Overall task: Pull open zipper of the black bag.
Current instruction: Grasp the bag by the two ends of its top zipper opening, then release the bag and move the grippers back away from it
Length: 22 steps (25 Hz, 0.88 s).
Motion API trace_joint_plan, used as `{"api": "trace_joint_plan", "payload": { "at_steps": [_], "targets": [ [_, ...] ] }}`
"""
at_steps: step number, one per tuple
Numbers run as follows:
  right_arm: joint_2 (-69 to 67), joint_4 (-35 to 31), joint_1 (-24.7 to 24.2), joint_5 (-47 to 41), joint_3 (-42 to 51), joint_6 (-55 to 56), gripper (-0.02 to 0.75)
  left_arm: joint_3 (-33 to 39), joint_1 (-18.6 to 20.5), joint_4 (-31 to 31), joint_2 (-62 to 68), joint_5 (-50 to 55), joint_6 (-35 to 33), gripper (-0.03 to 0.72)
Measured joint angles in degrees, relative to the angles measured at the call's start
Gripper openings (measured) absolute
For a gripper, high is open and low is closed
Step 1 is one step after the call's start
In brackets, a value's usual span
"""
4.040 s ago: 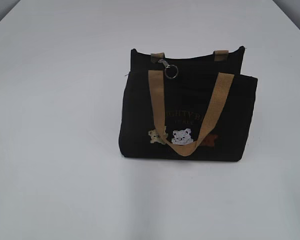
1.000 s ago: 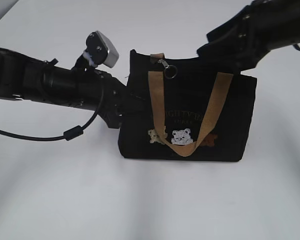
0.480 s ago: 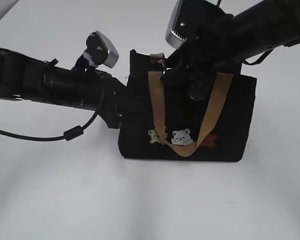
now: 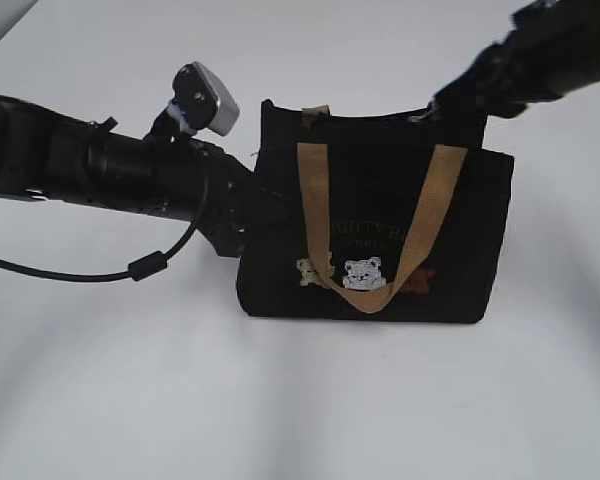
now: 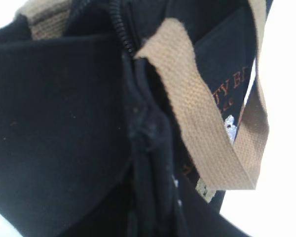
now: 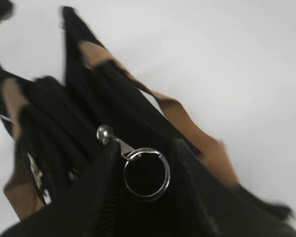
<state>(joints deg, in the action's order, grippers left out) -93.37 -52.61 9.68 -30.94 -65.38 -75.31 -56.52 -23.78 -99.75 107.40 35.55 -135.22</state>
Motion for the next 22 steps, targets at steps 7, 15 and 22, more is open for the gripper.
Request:
{"api": "trace_joint_plan", "payload": {
  "at_steps": [7, 15, 22],
  "targets": [
    [1.5, 3.8, -15.0, -14.0, 0.0, 16.4, 0.239, 0.0, 0.0, -0.1, 0.0, -0.4, 0.0, 0.066],
    [2.7, 6.4, -15.1, -31.2, 0.0, 32.3, 0.555, 0.0, -0.1, 10.7, -1.7, -4.3, 33.2, 0.439],
    [13.9, 19.4, -15.2, -38.2, 1.1, 47.9, 0.419, 1.9, -0.1, 44.4, -11.6, -1.1, 83.4, 0.368]
  ]
}}
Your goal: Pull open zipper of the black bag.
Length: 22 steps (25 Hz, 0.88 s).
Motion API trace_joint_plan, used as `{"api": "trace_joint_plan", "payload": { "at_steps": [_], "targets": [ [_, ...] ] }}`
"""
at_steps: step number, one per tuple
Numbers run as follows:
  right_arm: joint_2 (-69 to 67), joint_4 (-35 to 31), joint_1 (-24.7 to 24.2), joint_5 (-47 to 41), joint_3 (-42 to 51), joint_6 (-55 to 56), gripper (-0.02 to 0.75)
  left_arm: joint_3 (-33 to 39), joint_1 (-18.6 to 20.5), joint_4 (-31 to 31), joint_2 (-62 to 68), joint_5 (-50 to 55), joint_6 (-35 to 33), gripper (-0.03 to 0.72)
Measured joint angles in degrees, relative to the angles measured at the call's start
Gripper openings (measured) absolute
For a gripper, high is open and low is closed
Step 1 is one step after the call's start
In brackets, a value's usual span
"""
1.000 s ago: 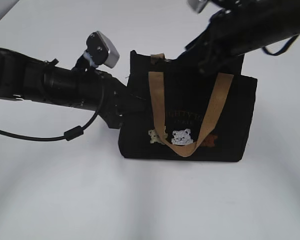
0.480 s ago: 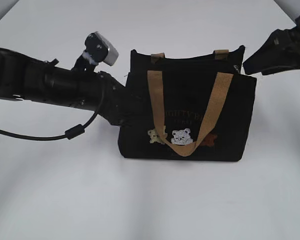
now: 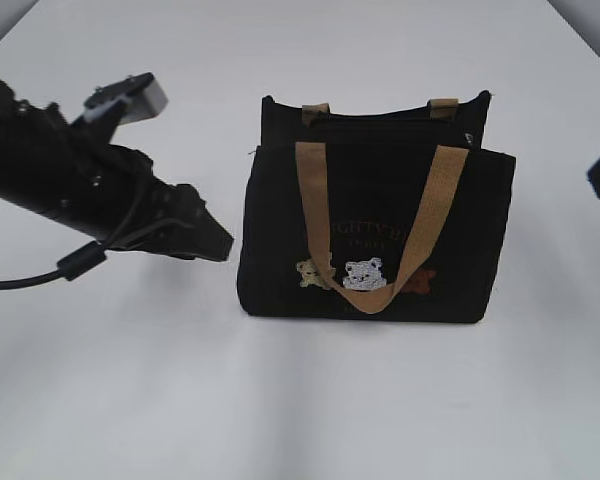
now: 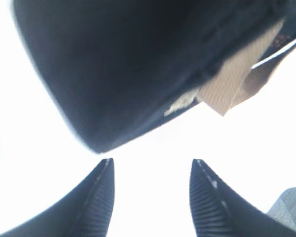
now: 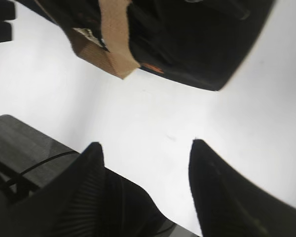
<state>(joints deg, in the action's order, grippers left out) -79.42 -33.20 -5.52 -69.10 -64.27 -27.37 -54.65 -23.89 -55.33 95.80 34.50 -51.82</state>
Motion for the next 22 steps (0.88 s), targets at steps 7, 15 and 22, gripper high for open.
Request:
{"api": "trace_joint_plan", "payload": {
  "at_steps": [7, 15, 22],
  "targets": [
    [26.7, 7.2, 0.0, 3.7, 17.6, 5.8, 0.39, 9.6, 0.0, 10.5, -23.6, 0.0, 17.6, 0.347],
    [54.9, 17.9, 0.0, 4.3, 29.6, 7.9, 0.327, 19.2, 0.0, 39.4, -55.8, 10.2, 44.6, 0.347],
    [67.4, 20.2, 0.0, 4.7, 35.9, 10.0, 0.312, 24.3, 0.1, 47.9, -80.6, 15.0, 48.4, 0.344]
  ]
}}
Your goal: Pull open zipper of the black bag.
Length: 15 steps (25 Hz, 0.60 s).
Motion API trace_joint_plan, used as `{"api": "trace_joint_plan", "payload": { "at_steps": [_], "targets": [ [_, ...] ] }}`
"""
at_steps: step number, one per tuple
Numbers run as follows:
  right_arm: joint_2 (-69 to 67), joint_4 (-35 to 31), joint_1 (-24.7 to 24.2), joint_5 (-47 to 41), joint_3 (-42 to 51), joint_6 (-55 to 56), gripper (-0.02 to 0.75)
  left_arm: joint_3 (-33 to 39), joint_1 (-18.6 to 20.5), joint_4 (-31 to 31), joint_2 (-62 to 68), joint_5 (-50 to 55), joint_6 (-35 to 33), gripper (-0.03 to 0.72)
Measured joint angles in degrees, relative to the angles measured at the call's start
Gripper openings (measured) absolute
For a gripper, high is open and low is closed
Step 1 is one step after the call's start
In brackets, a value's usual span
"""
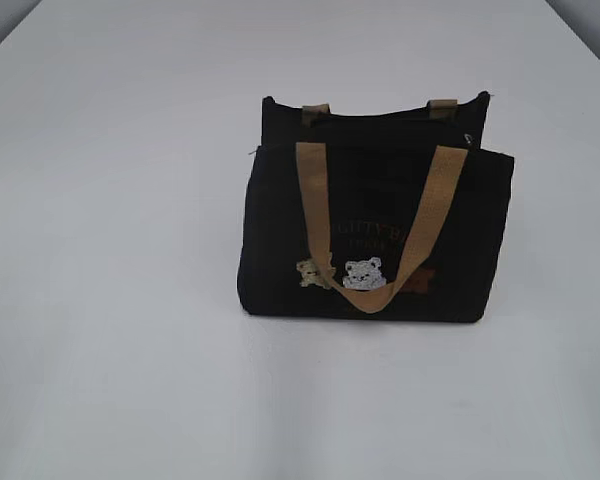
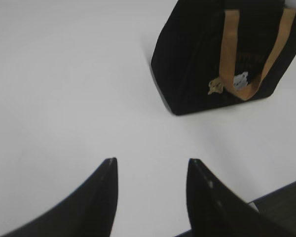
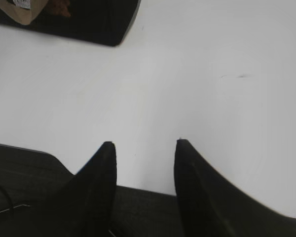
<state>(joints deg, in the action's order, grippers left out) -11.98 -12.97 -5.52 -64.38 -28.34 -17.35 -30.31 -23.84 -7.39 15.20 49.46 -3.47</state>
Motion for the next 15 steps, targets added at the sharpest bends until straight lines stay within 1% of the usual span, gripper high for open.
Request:
{"api": "trace_joint_plan", "payload": {
  "at_steps": [3, 6, 11, 15],
  "targets": [
    [2.3, 0.1, 0.0, 0.5, 0.4, 0.1, 0.311, -0.9, 0.1, 0.3, -6.9, 4.5, 0.0, 0.344],
    [3.8, 0.1, 0.0, 0.6, 0.4, 0.1, 0.309, -1.1, 0.1, 3.0, -10.1, 11.5, 0.0, 0.344],
    [6.8, 0.2, 0.0, 0.6, 0.4, 0.1, 0.309, 0.1, 0.1, 4.1, -14.9, 11.5, 0.1, 0.342],
    [11.6, 0.2, 0.0, 0.8, 0.5, 0.1, 0.309, 0.1, 0.1, 4.1, -15.6, 11.4, 0.1, 0.341]
  ]
}}
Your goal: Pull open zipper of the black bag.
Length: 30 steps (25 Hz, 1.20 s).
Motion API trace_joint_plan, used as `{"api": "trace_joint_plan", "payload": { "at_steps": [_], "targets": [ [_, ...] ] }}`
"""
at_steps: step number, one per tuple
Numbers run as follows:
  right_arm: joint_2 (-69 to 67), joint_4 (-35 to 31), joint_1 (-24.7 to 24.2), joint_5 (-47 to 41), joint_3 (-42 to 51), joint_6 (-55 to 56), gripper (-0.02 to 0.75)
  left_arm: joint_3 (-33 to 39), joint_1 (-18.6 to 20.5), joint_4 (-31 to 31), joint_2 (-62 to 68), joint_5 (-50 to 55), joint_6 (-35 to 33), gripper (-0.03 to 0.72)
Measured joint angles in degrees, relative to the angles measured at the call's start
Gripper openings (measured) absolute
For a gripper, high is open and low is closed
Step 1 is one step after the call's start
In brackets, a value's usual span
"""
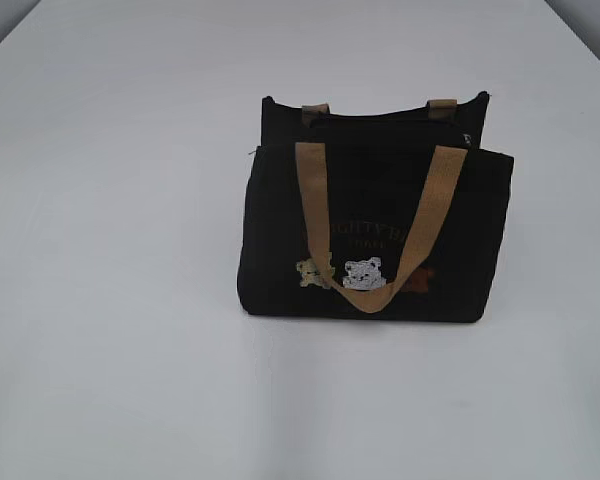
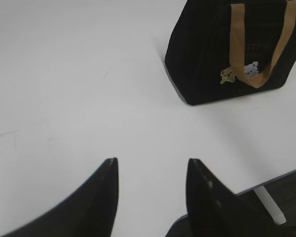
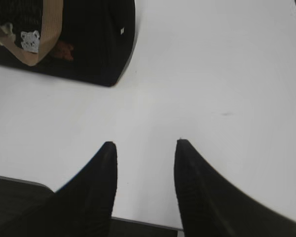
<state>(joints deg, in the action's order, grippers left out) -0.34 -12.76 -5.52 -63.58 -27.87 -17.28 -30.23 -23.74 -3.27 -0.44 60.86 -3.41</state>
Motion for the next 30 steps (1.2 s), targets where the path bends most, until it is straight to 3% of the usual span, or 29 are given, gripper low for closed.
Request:
{"api": "trace_joint_plan", "payload": {
  "at_steps": [14, 16, 20, 22, 30],
  "targets": [
    [-1.8, -0.7, 0.0, 0.1, 0.1, 0.4, 0.309, 0.0, 0.5, 0.2, -0.1, -0.1, 0.0, 0.34],
    [-0.5, -0.9, 0.0, 0.2, 0.1, 0.4, 0.309, 0.0, 3.8, 0.2, -0.1, -0.1, 0.0, 0.34],
    [0.7, -1.0, 0.0, 0.1, 0.1, 0.4, 0.309, 0.0, 16.7, 0.1, -0.1, -0.1, 0.0, 0.323],
    [0.7, -1.0, 0.0, 0.1, 0.1, 0.4, 0.309, 0.0, 20.8, 0.1, -0.1, -0.1, 0.0, 0.309],
    [0.7, -1.0, 0.0, 0.1, 0.1, 0.4, 0.309, 0.0, 22.8, 0.1, -0.1, -0.1, 0.0, 0.288]
  ]
}}
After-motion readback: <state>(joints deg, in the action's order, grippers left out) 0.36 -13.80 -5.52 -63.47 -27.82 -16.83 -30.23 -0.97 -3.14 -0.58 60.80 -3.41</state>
